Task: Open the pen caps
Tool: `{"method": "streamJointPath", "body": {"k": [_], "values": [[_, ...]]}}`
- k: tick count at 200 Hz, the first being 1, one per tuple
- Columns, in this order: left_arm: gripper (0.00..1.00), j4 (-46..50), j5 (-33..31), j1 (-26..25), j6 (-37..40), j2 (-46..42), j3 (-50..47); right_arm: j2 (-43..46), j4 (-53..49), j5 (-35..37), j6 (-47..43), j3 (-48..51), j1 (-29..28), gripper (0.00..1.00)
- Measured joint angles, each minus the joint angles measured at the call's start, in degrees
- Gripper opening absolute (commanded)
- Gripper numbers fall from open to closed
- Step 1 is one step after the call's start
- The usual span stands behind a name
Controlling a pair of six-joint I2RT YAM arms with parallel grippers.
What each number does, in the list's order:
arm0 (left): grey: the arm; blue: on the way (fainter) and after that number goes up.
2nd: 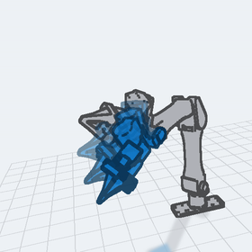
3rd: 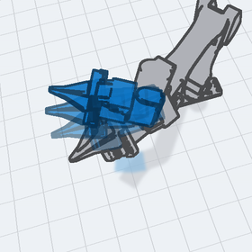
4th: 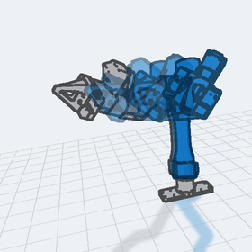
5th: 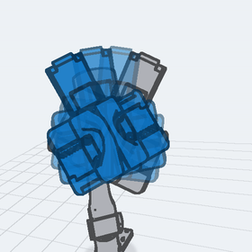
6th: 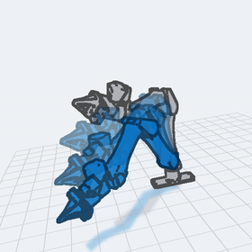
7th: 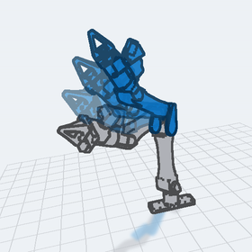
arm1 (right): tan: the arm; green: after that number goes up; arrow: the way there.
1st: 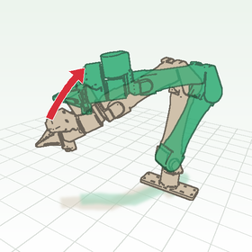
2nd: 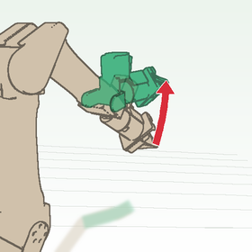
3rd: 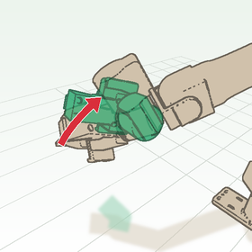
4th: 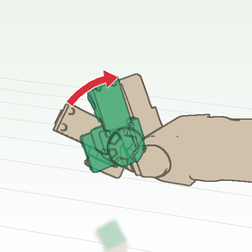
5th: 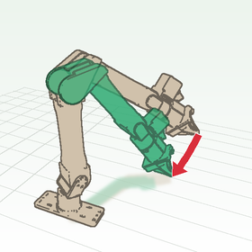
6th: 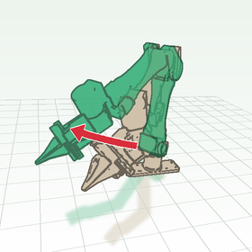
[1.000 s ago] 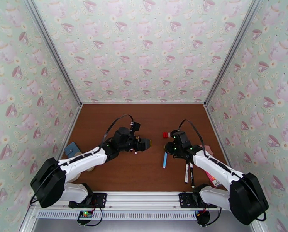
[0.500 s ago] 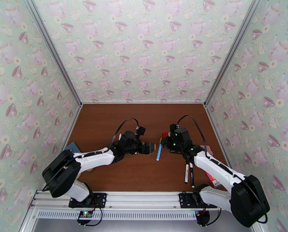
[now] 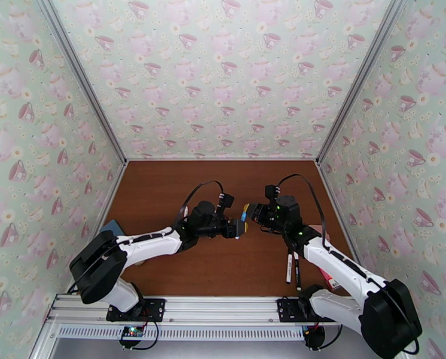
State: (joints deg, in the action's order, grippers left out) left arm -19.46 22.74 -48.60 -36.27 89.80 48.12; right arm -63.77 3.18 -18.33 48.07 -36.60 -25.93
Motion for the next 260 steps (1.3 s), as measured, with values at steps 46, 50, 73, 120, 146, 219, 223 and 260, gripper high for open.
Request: {"method": "streamJointPath", "body": {"k": [46,50,73,120,146,219,223,260], "values": [[0.41,1.73,-1.11,0.02,0.28,0.48,0.61,1.77,3.06,-0.61,1.75,2.34,0.00,0.10],[0.40,1.77,-1.11,0.02,0.31,0.57,0.70,1.79,3.34,-0.74,1.86,2.49,0.00,0.10],[0.36,2.93,-1.14,0.02,0.72,1.18,1.68,1.77,3.63,-1.70,1.97,2.64,0.00,0.10],[0.17,5.53,-1.40,0.00,2.78,1.44,3.43,1.75,3.98,-1.84,2.32,2.71,0.00,0.20],[0.11,6.64,-1.57,-0.17,4.42,1.44,3.54,1.75,3.26,-1.97,2.27,2.71,0.00,0.37],[0.08,7.87,2.73,0.37,7.65,0.37,3.23,2.43,0.83,-7.19,-0.81,2.23,1.25,0.49],[0.08,7.87,3.15,0.42,7.82,0.28,3.23,2.43,0.83,-7.58,-0.83,2.21,1.27,0.49],[0.08,7.67,5.66,0.39,8.07,0.09,2.71,2.38,1.05,-9.64,-0.74,2.19,1.27,0.43]]}}
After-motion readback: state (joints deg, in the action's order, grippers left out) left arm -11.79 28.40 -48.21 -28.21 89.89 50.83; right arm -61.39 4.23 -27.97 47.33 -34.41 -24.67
